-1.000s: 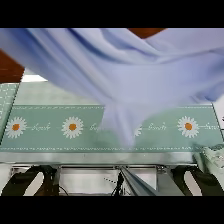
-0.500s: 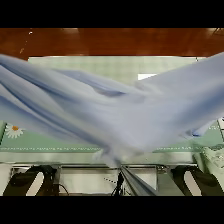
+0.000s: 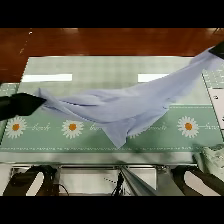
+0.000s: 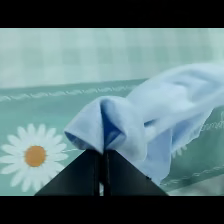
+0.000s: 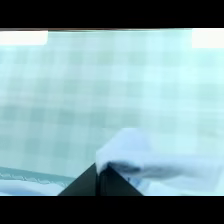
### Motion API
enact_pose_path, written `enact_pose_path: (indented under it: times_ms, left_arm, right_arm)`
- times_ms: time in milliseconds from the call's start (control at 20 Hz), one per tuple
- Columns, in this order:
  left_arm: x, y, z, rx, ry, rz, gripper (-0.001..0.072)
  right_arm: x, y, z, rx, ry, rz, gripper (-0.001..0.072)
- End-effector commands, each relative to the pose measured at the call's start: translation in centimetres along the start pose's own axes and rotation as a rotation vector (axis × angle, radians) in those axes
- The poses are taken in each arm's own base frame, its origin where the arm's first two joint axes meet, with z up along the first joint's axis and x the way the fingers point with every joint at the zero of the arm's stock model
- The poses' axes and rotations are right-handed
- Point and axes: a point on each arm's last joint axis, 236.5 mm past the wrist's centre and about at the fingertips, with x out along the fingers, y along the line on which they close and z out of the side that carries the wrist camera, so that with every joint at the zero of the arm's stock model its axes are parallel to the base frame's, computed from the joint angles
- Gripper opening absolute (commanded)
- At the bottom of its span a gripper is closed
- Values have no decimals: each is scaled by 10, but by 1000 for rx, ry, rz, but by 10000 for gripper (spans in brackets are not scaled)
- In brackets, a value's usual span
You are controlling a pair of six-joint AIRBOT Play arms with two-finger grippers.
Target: Fold the shirts.
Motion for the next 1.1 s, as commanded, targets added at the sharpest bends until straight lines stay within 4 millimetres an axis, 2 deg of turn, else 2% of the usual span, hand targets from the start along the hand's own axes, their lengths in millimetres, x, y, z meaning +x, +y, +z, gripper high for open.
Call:
enact_pose_path:
  times_ms: [0,100,250,300,350,400,500,550,600,650,700,750,850,950,1000,1050]
  left_arm:
    - [56,22,-23,-187,-18,-63,24]
    - [68,33,-34,-221,-7,-49,24]
    - [76,40,-46,-241,16,-41,24]
    - [76,40,-47,-237,17,-40,24]
    - [76,40,-46,-225,15,-40,24]
    - [76,40,-46,-223,15,-40,24]
    - [76,40,-46,-223,15,-40,24]
    - [76,40,-46,-223,15,-40,24]
    - [76,40,-46,-219,13,-40,24]
    - [76,40,-46,-212,12,-40,24]
    - [76,40,-45,-212,10,-39,24]
    - [76,40,-45,-212,9,-39,24]
    - [76,40,-45,-192,9,-40,24]
    - [76,40,-45,-182,8,-39,24]
    - [76,40,-45,-160,8,-39,24]
    - [76,40,-45,-146,7,-39,25]
  right_arm:
    - [97,-15,8,137,49,122,26]
    - [136,-22,-8,206,122,165,26]
    - [173,-36,-37,246,233,165,29]
    - [179,-38,-42,242,251,168,105]
    - [180,-38,-45,223,258,173,290]
    - [177,-37,-45,185,259,180,386]
    - [158,-43,-46,138,267,153,397]
    - [142,-53,-56,103,310,103,396]
    - [125,-68,-76,49,398,28,395]
    - [104,-93,-102,-11,524,-90,395]
    - [85,-114,-125,-10,626,-192,394]
    - [76,-125,-143,44,658,-239,394]
    - [73,-113,-198,127,751,-178,394]
    - [81,-73,-250,223,801,-30,398]
    - [87,-49,-267,270,789,46,447]
    - [94,-25,-276,326,746,119,529]
